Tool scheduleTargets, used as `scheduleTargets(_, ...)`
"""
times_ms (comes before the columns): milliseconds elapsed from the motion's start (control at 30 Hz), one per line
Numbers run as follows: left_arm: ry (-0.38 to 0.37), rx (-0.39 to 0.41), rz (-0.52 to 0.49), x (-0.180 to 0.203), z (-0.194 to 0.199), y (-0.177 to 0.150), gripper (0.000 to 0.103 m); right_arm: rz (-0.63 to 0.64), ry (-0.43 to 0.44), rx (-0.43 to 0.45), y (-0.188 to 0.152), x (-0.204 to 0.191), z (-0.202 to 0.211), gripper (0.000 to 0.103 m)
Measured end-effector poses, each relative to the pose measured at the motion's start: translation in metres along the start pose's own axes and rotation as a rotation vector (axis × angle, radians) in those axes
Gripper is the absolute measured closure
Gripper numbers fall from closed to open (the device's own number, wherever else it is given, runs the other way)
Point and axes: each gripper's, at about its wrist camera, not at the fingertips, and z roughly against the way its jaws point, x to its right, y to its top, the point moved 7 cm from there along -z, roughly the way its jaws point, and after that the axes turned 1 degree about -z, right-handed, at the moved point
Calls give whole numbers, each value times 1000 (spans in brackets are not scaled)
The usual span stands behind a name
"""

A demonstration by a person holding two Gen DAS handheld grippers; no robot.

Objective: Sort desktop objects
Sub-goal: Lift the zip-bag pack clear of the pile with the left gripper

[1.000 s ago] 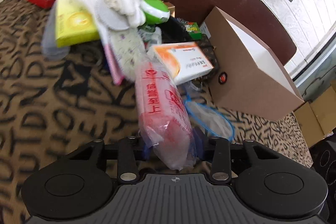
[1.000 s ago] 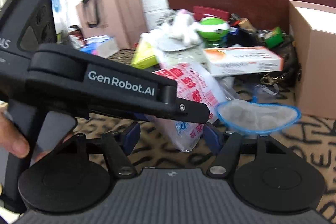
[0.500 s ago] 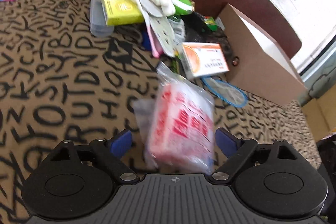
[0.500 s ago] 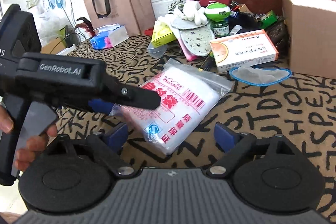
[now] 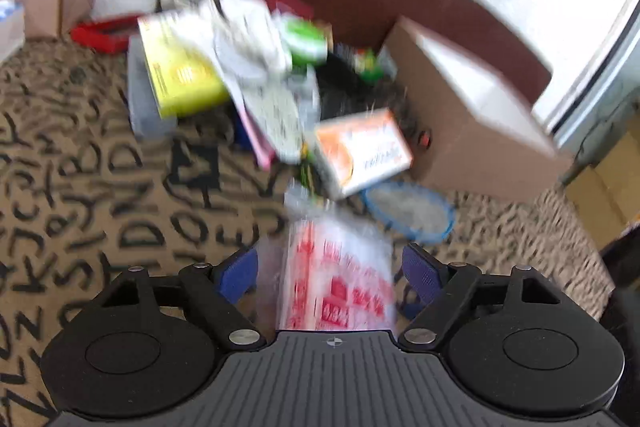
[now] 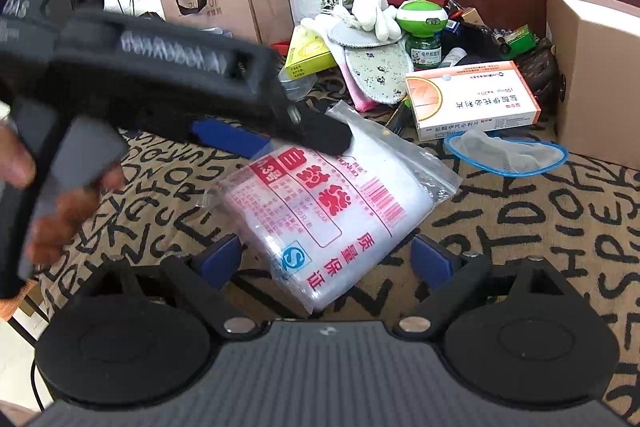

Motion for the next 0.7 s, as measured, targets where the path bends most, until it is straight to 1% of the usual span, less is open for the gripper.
scheduleTargets(33,-3,20,-2,0,7,4,16,-2,2,1,-1,1,1,10)
scheduleTargets(100,-28,18,-1,2,9,8,16,-16,-1,-4,-2,5,1,10)
scheduleTargets(133,-43,0,0,3,5,7,16,-19,-4,-4,-2,6,0,10)
scheduleTargets(233,-44,-96,-23,7,-20,-6,16,-26,-10,3,0,7,-3,10)
scheduleTargets(300,-54,-153,-14,7,-35,-17,16,-27,-13,6,1,7,-3,10)
scheduleTargets(400,-42,-141,-72,9,-47,-20,15,-24,-14,4,-1,8,-2,10)
scheduleTargets(433,-33,-134,-77,8,-51,-18,14,-23,-14,6,-2,9,-3,10)
scheduleTargets(500,-6,-136,-54,2,-58,-13,15,-17,-17,6,-1,8,-5,10)
scheduleTargets(533,-8,-146,-48,1,-59,-12,17,-12,-14,6,0,7,-8,9)
scheduleTargets(567,-18,-156,-56,4,-58,-10,26,-5,-13,9,1,7,-10,9)
scheduleTargets(600,-46,-166,-76,7,-55,-9,43,0,-17,12,2,7,-12,9)
scheduleTargets(667,-41,-164,-106,10,-48,-8,41,-5,-17,11,4,6,-12,14)
scheduleTargets(700,-38,-164,-101,9,-49,-9,40,-12,-10,7,4,6,-10,15)
